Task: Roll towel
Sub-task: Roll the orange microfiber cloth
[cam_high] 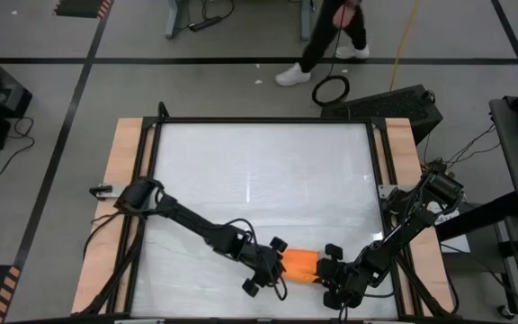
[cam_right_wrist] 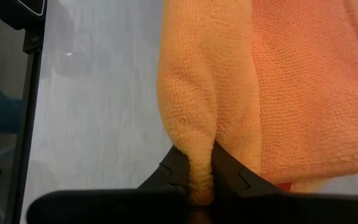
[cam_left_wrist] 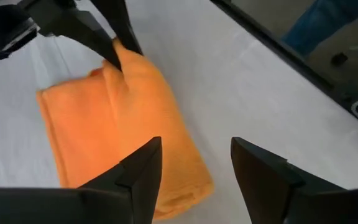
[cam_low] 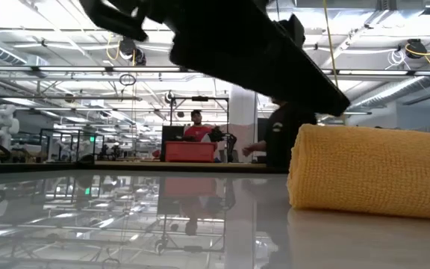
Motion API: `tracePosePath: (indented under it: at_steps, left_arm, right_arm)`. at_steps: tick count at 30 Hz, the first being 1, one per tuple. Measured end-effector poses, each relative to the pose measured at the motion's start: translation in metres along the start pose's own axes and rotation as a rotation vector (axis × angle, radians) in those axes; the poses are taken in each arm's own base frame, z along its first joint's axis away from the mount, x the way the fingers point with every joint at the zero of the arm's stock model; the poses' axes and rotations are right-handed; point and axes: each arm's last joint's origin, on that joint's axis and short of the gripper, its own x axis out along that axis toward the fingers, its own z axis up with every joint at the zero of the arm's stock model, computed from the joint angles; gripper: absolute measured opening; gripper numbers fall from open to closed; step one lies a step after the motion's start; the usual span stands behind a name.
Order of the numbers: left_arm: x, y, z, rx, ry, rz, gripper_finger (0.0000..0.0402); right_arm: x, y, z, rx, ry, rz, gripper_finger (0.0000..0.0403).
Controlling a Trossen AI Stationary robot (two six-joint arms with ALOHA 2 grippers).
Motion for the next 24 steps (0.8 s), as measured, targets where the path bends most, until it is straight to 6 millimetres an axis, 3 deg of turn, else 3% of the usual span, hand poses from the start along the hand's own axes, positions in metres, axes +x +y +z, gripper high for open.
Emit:
tracePosePath:
  at_steps: [8,12,17,24]
  left_arm:
    - [0.012,0.001,-0.01,-0.005,0.039,0.068,0.0255]
    - [0.016,0.0,-0.015,-0.032,0.069,0.063,0.0258]
    - [0.025,0.003,-0.023,-0.103,0.087,0.093,0.0209]
    - [0.03,0.008,-0.028,-0.175,0.074,0.1,0.007]
  right_arm:
    - [0.0,0.0,0.0,0.015,0.0,0.0,0.0013]
    - [-0.001,0.0,0.0,0.019,-0.001,0.001,0.0013]
    - [-0.002,0.0,0.002,0.021,-0.003,0.006,0.0013]
    - [-0.005,0.0,0.004,0.03,0.005,0.016,0.0022]
